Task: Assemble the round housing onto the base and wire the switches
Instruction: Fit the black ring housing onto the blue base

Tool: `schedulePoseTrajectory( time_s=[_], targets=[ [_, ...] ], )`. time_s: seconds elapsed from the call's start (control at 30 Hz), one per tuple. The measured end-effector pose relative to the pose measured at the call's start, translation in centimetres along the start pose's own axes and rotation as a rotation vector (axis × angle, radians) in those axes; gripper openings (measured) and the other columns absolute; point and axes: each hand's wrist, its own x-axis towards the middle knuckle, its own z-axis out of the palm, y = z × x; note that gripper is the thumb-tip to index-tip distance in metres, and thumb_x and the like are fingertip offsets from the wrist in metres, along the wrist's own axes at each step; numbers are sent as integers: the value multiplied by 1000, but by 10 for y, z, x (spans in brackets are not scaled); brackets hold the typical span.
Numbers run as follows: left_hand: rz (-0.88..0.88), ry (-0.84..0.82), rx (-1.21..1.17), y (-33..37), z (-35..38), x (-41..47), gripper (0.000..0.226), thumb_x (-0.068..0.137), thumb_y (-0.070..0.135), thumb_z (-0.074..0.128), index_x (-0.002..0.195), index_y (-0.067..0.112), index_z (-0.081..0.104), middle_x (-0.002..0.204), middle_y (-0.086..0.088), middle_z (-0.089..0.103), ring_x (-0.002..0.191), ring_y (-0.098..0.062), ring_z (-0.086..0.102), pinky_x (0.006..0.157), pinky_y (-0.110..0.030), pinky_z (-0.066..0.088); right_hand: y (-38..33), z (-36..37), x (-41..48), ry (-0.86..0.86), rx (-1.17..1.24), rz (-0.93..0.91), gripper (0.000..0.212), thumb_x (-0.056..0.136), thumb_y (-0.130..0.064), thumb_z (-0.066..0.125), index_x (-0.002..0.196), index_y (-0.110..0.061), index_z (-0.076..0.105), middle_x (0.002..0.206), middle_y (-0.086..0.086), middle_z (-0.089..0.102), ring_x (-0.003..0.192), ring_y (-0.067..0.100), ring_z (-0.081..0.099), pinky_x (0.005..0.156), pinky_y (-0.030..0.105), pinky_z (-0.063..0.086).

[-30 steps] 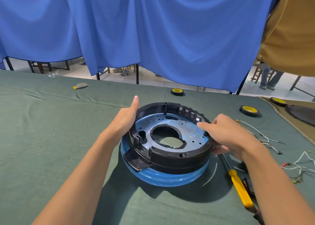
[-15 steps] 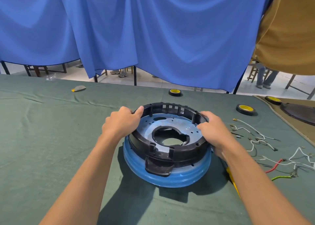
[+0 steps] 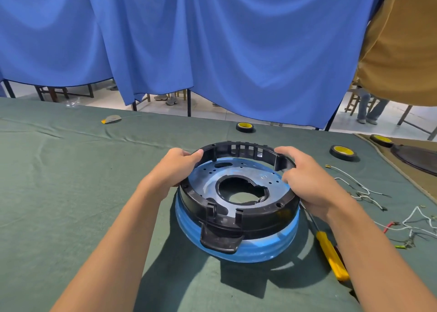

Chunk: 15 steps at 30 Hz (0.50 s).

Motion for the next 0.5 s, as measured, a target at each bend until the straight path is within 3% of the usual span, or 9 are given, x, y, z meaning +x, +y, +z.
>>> schedulePoseTrajectory(
  time_s=[0.13, 0.27, 0.5],
  targets=[
    [21, 14, 32, 0, 0, 2, 25, 98, 37, 52, 82, 17, 56, 76, -7, 47, 71, -20, 42, 69, -34, 33, 2, 2, -4, -8, -49, -9, 63, 93, 11, 31, 137, -31, 43, 121, 0, 47, 89, 19, 61, 53, 27, 54],
    [22, 28, 67, 1, -1, 1, 24, 99, 30, 50, 80, 15, 49, 75, -8, 40, 71, -21, 37, 68, -35, 29, 4, 3, -5, -8, -39, -29, 64, 90, 14, 31, 136, -28, 44, 126, 3, 51, 103, 24, 58, 79, 47, 58],
    [43, 16, -10, 1, -2, 1, 13, 97, 16, 47, 85, 16, 45, 81, -6, 37, 75, -24, 33, 70, -38, 26, 3, 5, -4, -14, -30, -42, 63, 88, 16, 33, 128, -32, 46, 114, 3, 55, 101, 25, 59, 81, 50, 57]
  ],
)
